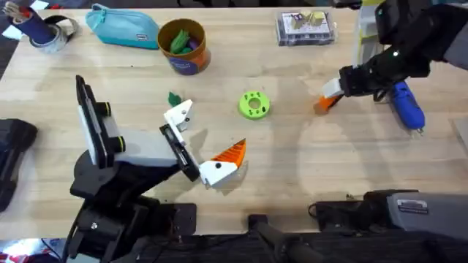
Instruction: Pick up the gripper from the table and insert it into the empty holder that is missing its gripper. Then pick up a screw, insert it into the mounting hole, and use the screwdriver to tighten it. Finally, clean up the table by picking up the vegetable and placing it into the bucket.
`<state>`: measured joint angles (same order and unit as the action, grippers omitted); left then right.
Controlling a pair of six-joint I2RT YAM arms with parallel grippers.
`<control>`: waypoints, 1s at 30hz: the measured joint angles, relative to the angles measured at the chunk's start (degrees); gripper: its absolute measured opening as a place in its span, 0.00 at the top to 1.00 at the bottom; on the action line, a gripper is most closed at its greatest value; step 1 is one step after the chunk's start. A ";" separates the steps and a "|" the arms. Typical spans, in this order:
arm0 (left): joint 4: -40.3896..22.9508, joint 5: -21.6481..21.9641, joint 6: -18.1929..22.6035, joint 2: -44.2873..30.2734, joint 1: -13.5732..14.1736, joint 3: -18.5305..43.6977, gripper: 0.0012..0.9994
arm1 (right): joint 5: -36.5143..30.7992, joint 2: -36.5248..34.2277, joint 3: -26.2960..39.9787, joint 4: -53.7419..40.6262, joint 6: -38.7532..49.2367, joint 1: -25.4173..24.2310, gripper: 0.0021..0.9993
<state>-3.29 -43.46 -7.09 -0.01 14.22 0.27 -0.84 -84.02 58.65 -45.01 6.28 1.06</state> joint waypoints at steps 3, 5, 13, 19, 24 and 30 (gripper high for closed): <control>0.00 0.00 -0.01 0.00 0.00 0.00 0.01 | -0.01 0.00 0.00 -0.07 -0.06 0.00 0.74; 0.00 0.01 -0.02 0.00 0.00 0.00 0.01 | -0.15 0.01 0.01 0.00 -0.07 0.00 0.95; 0.00 0.00 0.00 0.00 0.00 0.00 0.01 | -0.22 2.15 0.02 -0.18 -0.14 -0.02 0.99; 0.00 0.00 -0.02 0.00 0.00 0.00 0.01 | 2.22 13.42 0.02 -0.04 -1.14 -0.07 0.99; 0.00 0.01 -0.02 0.00 0.00 0.00 0.01 | 14.98 19.59 -0.04 3.43 -1.99 -0.11 0.99; -0.02 0.00 -0.01 0.00 0.00 0.00 0.01 | 36.88 17.46 -2.25 11.82 -6.68 0.71 0.99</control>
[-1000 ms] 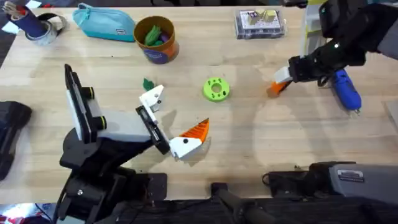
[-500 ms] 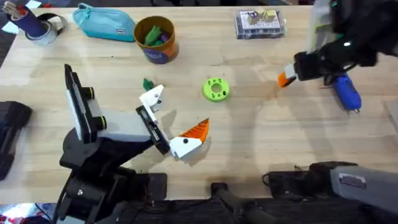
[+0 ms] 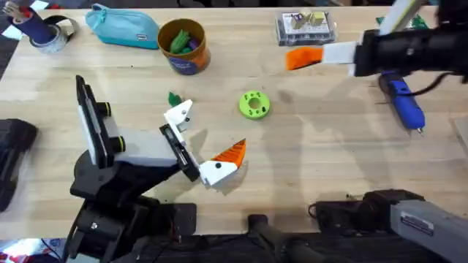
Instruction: Pick up the gripper from the table and insert it into the empty holder that is missing its gripper. Then pick up a screw, insert it into the mounting hole, and use the screwdriver to tighten it. Finally, clean up the table by picking up the vegetable and placing it into the bucket.
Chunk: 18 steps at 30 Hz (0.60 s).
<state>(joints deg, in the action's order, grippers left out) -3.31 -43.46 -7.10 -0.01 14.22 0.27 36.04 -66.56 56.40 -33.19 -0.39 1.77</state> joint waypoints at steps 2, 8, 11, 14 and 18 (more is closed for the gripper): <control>0.01 0.00 0.01 0.00 0.00 0.00 0.01 | 6.19 -2.35 -0.51 1.03 -2.09 1.15 0.99; 0.00 0.01 0.00 0.00 0.00 0.00 0.01 | 21.57 -11.19 -1.03 2.60 -5.71 7.34 0.99; 0.00 0.00 -0.01 0.00 0.00 0.00 0.01 | 27.83 -15.27 -1.14 5.43 -7.97 10.88 0.99; 0.00 0.00 0.00 0.00 0.00 0.00 0.01 | 32.48 -19.06 -1.18 9.46 -11.25 13.95 0.99; 0.00 0.01 0.01 0.00 0.00 0.00 0.01 | 37.35 -22.95 -1.23 14.14 -15.69 17.29 0.99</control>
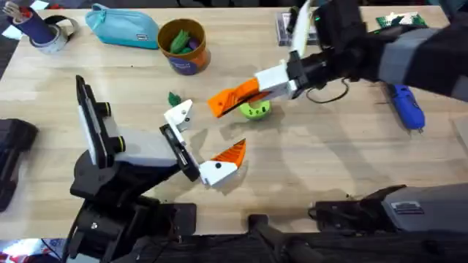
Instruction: Pick up the gripper from the table and insert it into the empty holder that is missing its gripper. Then pick up a screw, insert it into the mounting hole, and use the screwdriver to tighten it. Finally, clean up the table by picking up the vegetable and placing it into the bucket.
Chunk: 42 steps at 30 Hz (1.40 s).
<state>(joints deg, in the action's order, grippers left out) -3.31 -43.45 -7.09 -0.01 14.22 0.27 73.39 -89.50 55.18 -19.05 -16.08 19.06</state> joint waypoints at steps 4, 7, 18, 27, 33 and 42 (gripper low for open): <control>0.01 0.00 -0.01 0.00 0.00 0.00 0.01 | 2.78 -2.53 0.00 1.16 -3.04 2.77 0.99; 0.00 0.00 -0.01 0.00 0.00 0.00 0.01 | 3.83 -4.28 0.00 1.38 -4.19 4.55 0.99; 0.03 0.53 0.00 0.00 0.00 0.00 0.01 | 6.30 -8.27 -0.37 16.67 -14.90 8.25 0.99; 0.07 1.53 0.00 0.00 0.00 0.00 0.01 | 4.98 -8.27 -0.42 22.61 -23.95 8.25 0.99; 0.03 1.79 -0.36 0.00 0.00 0.00 0.01 | 4.77 -9.46 -0.39 24.33 -28.31 8.27 0.99; 0.04 2.48 -1.48 0.00 -0.25 0.00 0.01 | 4.72 -12.03 -0.32 31.11 -35.66 10.10 0.99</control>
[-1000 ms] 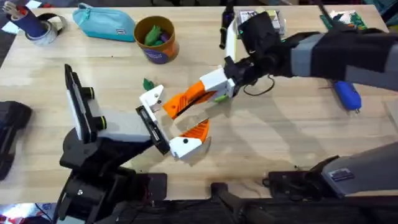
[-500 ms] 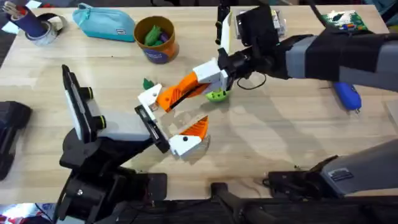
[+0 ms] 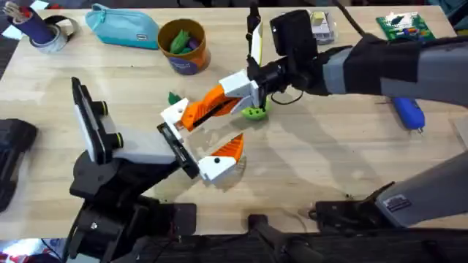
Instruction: Pick up the gripper from the table and insert it into the empty holder that is missing its gripper. Then pick up a screw, insert it into the mounting hole, and use the screwdriver to tighten it. Finally, clean up the table by picking up the vegetable and placing it into the bucket.
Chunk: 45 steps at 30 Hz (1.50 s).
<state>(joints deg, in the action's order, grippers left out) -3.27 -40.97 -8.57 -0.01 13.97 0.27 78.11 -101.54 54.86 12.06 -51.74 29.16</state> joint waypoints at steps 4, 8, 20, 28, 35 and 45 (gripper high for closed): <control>-0.03 0.08 -0.48 0.00 -0.08 0.00 0.01 | -1.64 0.00 0.11 0.65 -2.06 1.07 0.99; -0.03 0.08 -0.91 -0.01 -0.08 0.00 0.01 | -3.00 0.00 0.26 1.24 -3.11 2.06 0.99; 0.11 2.46 -0.42 -0.02 -0.41 0.00 0.01 | -8.87 -0.02 0.19 9.43 -9.35 3.64 0.99; 0.09 3.92 -0.73 -0.02 -0.83 0.00 0.01 | -11.63 -0.02 0.19 10.51 -10.54 4.86 0.99; 0.09 4.59 -1.12 -0.02 -0.95 0.00 0.01 | -12.75 -0.02 0.19 10.77 -10.84 5.28 0.99; 0.22 5.45 -0.14 -0.02 -0.95 0.00 0.01 | -12.62 -0.25 0.12 13.76 -11.08 5.50 0.99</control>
<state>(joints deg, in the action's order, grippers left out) -3.05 -35.52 -8.72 -0.03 13.02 0.27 65.49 -101.79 54.98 25.82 -62.82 34.65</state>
